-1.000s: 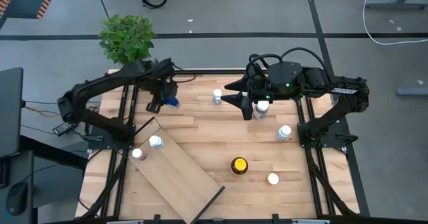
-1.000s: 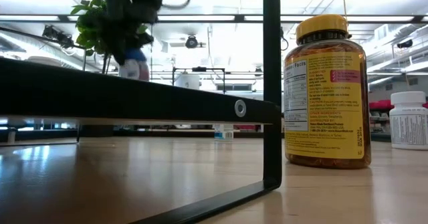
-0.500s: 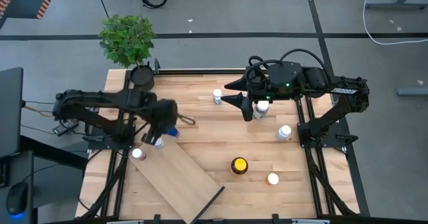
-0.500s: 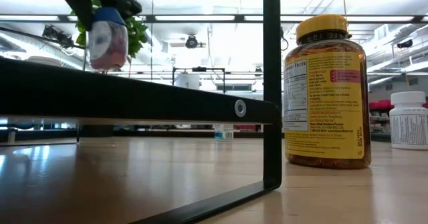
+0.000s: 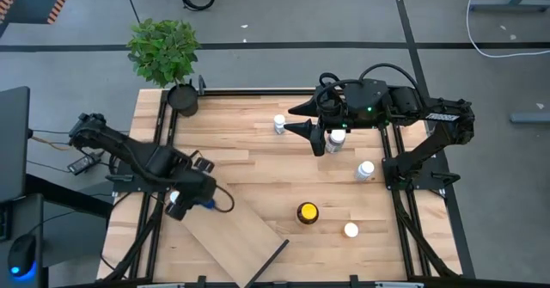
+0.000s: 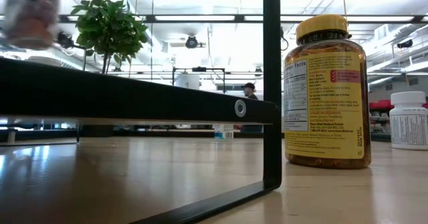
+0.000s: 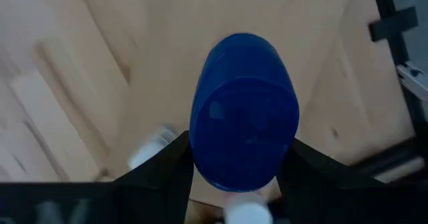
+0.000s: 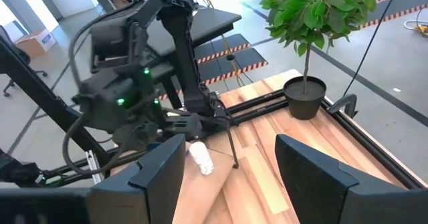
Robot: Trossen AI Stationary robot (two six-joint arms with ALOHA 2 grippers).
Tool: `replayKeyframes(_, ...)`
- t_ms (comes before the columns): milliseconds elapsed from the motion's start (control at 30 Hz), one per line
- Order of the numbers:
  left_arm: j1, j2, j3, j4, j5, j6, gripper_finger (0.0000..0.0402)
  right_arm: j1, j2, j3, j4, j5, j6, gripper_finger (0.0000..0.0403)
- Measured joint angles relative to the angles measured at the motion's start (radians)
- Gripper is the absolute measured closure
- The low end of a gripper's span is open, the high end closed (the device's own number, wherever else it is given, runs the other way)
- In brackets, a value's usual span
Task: Pick and place medicine bottles onto shelf by color
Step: Put the blue transparent pill bottle on the shelf
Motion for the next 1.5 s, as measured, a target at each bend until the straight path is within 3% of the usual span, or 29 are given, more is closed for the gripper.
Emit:
replayKeyframes(200,-0.096,0.000,0.000,-0.024,-0.001,-0.137,0.0218,0.000,0.000,0.000,-0.005,0.000,-0.017,0.0164)
replayKeyframes(567,-0.226,0.001,-0.082,-0.046,0.015,-0.136,0.0212,0.001,0.000,0.000,-0.004,0.000,-0.027,0.0164)
replayKeyframes(1133,-0.229,0.001,-0.228,0.100,0.006,-0.157,0.0212,0.001,0.000,0.000,-0.005,0.000,-0.015,0.0164)
replayKeyframes(1500,-0.235,0.001,-0.248,0.168,0.006,-0.105,0.0202,0.001,0.000,0.000,-0.005,0.000,-0.024,0.0164)
